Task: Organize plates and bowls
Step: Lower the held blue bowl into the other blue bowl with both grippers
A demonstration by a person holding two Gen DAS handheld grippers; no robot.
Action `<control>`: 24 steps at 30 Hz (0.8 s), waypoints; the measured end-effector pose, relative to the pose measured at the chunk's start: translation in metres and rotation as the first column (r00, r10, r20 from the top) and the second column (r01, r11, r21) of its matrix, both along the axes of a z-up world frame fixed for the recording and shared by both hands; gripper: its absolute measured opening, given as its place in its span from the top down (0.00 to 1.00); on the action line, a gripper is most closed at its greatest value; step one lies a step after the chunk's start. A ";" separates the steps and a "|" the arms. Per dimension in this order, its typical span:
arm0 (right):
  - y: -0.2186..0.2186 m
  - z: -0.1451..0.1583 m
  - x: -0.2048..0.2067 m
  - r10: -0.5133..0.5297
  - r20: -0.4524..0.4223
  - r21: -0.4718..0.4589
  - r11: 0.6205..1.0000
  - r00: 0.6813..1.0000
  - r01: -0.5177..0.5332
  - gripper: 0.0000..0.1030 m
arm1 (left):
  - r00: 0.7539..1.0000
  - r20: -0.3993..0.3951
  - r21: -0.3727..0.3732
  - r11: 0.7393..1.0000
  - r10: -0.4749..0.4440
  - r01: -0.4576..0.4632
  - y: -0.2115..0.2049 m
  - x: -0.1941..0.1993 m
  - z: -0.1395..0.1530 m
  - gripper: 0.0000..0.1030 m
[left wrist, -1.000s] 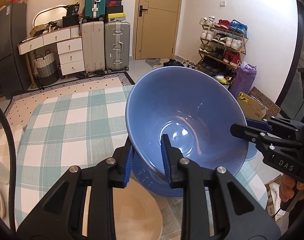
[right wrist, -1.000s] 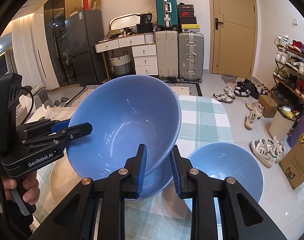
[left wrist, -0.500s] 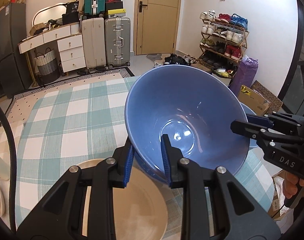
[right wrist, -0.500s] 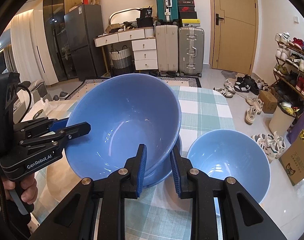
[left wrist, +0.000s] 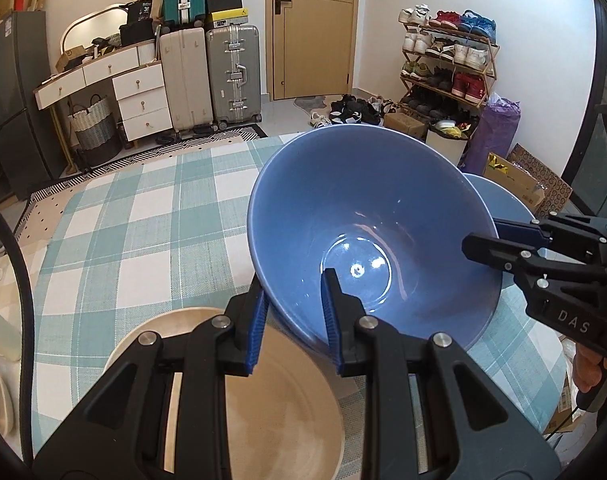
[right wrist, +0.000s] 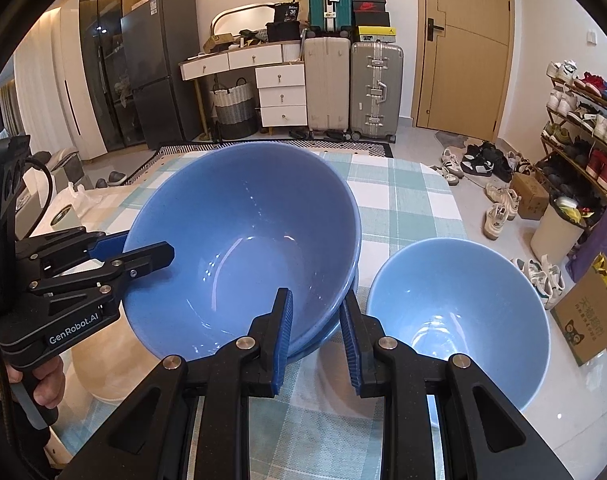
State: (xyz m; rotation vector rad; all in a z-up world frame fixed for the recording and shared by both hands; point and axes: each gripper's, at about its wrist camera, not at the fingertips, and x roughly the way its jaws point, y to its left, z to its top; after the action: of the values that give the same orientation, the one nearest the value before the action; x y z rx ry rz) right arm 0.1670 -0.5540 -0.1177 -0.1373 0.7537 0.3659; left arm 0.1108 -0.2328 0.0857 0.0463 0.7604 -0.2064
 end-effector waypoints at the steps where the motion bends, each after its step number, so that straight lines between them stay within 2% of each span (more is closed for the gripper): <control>1: -0.001 -0.002 0.000 -0.001 0.001 -0.003 1.000 1.000 0.001 0.77 | 1.000 -0.002 0.001 1.000 0.000 0.000 -0.001 0.001 -0.001 0.79; 7: 0.005 -0.011 0.000 -0.001 0.024 -0.062 0.998 1.000 0.003 0.77 | 1.000 -0.007 0.032 0.999 0.005 -0.005 -0.004 0.011 -0.014 0.79; 24: 0.017 -0.032 0.007 0.007 0.032 -0.139 0.990 0.999 -0.002 0.76 | 1.000 -0.013 0.082 0.997 0.012 -0.011 0.002 0.030 -0.043 0.78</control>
State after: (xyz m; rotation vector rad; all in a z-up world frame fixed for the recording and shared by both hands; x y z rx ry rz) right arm 0.1745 -0.5366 -0.1492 -0.2756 0.7465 0.3147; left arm 0.1413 -0.2307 0.0429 0.1188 0.7818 -0.1647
